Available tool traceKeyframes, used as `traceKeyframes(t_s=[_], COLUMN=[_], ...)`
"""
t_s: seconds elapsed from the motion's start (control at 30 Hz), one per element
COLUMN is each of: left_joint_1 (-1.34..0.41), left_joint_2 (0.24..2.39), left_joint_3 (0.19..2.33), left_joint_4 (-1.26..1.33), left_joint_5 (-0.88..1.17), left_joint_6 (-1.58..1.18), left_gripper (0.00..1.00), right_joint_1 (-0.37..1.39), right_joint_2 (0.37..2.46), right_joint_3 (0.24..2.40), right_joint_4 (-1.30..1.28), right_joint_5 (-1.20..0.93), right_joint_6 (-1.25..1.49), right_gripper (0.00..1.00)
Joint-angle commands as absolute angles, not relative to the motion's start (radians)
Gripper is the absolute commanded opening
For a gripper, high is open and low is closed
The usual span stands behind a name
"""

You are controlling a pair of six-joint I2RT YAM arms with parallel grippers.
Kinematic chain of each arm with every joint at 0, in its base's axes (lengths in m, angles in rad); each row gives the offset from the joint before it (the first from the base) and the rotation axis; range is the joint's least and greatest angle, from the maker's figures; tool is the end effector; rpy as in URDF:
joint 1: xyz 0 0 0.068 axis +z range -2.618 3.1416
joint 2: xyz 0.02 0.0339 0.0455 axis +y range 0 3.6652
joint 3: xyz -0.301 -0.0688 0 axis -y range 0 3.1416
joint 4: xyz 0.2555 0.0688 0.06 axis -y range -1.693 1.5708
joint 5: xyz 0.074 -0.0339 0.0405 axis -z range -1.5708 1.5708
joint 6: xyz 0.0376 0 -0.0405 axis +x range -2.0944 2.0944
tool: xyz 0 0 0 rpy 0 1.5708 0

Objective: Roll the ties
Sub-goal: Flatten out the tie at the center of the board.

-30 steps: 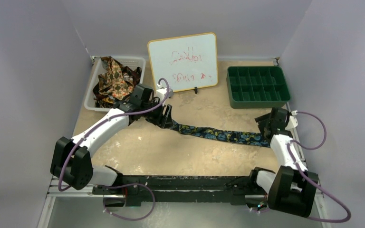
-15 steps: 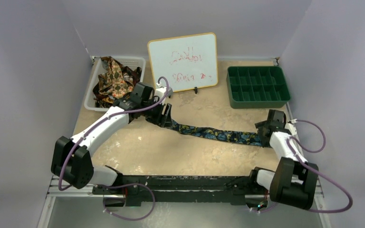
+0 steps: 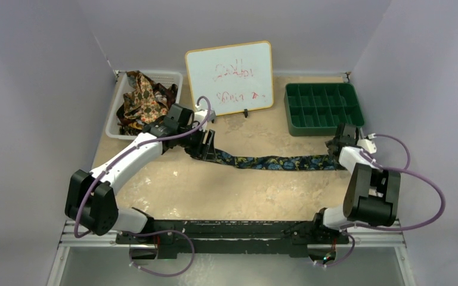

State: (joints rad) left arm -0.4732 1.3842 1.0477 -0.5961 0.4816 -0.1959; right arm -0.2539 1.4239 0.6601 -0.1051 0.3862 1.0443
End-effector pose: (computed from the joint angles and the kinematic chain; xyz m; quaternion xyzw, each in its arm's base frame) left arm 0.2494 -0.1472 0.2953 0.2015 0.9029 -0.3139 0.2134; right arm 0.2600 -0.0821 0.1948 0.6096 0.6943 -0.0364 0.3808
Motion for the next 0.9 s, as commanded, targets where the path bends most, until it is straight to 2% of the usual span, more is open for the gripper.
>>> traceKeyframes(t_s=[0.0, 0.2, 0.3, 0.47, 0.67, 0.87], left_joint_1=[-0.468, -0.442, -0.413, -0.364, -0.316, -0.314], left_joint_2=[1.397, 1.376, 1.36, 1.332, 1.367, 1.446], left_joint_3=[1.07, 0.979, 0.93, 0.864, 0.836, 0.813], left_joint_4=[-0.576, -0.506, -0.458, -0.393, -0.297, -0.189], left_joint_5=[0.428, 0.313, 0.299, 0.284, 0.288, 0.311], left_joint_6=[-0.246, -0.341, -0.379, -0.422, -0.428, -0.483], left_gripper=[0.57, 0.62, 0.64, 0.66, 0.66, 0.65], right_joint_1=[-0.259, -0.259, -0.253, -0.236, -0.056, 0.164], right_joint_2=[1.524, 1.495, 1.44, 1.344, 1.26, 1.288], right_joint_3=[0.709, 0.736, 0.73, 0.707, 0.709, 0.763], right_joint_4=[-0.143, -0.082, -0.026, -0.012, 0.028, 0.047], right_joint_5=[0.459, 0.437, 0.305, 0.052, -0.189, -0.262], right_joint_6=[0.957, 0.828, 0.68, 0.59, 0.521, 0.462], right_gripper=[0.71, 0.67, 0.63, 0.64, 0.66, 0.67])
